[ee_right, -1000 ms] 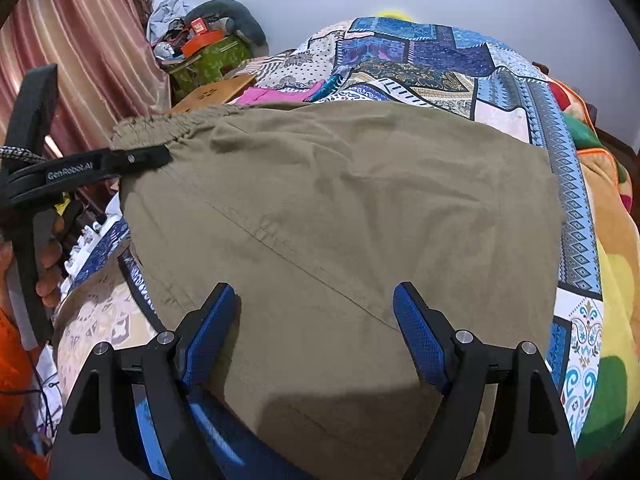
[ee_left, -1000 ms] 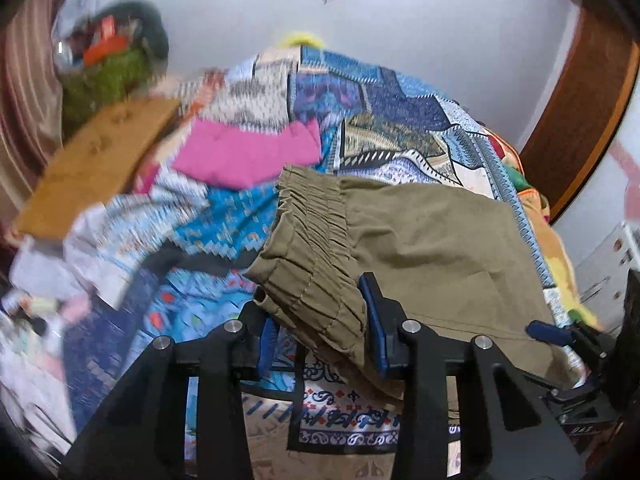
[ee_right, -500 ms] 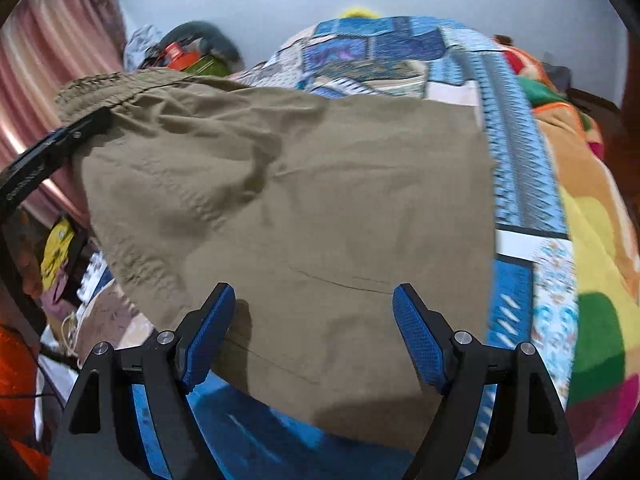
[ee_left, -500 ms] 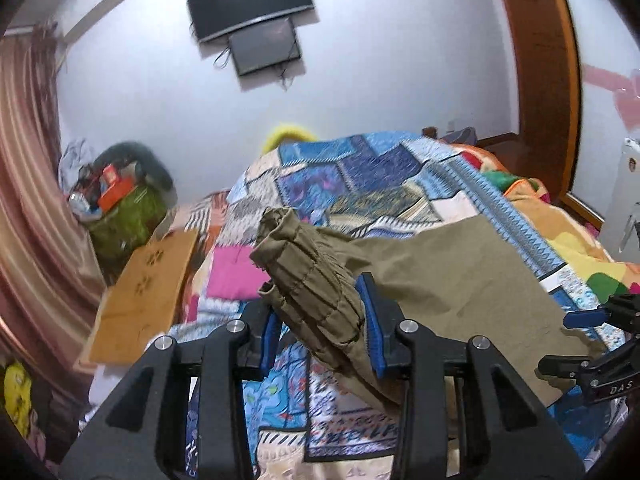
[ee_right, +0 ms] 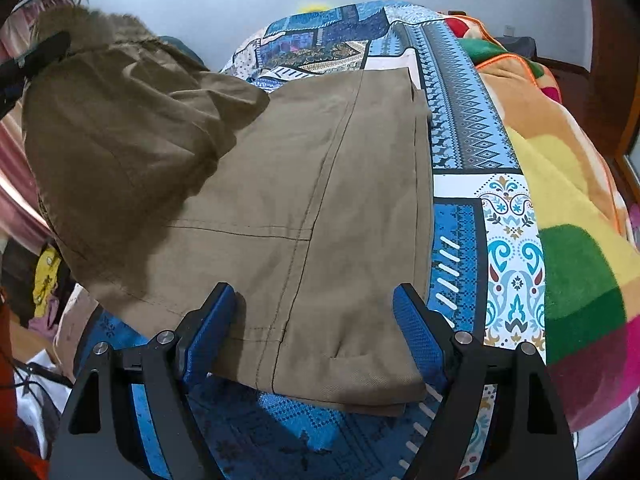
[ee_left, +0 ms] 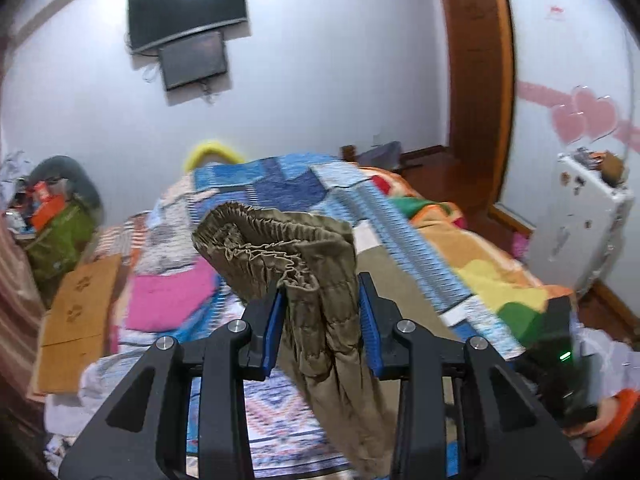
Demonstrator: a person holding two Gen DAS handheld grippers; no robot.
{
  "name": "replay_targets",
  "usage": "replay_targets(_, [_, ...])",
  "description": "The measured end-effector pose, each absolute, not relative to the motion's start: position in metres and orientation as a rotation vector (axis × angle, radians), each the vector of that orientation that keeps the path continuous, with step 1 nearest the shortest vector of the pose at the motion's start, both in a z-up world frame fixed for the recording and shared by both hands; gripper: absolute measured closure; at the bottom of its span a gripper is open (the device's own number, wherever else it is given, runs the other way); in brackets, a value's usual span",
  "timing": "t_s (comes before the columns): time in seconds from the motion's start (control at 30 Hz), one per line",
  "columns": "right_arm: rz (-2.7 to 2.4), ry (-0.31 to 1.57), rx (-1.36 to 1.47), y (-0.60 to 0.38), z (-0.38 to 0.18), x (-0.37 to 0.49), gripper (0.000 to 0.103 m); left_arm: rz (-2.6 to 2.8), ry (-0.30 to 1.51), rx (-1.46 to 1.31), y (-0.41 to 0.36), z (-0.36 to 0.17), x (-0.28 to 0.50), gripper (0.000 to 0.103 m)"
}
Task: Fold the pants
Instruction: 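Lift the waistband with the left tool, folding it toward the right tool, then lay the waistband onto the pant legs and open the left tool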
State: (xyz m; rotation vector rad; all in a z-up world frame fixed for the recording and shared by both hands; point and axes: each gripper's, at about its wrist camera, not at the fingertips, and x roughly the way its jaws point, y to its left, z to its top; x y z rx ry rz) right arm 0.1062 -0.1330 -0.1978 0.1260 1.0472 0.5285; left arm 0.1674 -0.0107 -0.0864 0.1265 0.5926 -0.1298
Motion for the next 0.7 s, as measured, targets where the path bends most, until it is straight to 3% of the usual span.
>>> replay_targets(0.2, [0.54,1.026,0.157,-0.138,-0.201,0.103,0.024,-0.242,0.672,0.053,-0.036,-0.091,0.187,0.075])
replay_targets(0.7, [0.545,1.008,0.185,-0.144,-0.199,0.099,0.024,-0.474,0.931,-0.064,-0.101,-0.158,0.217,0.078])
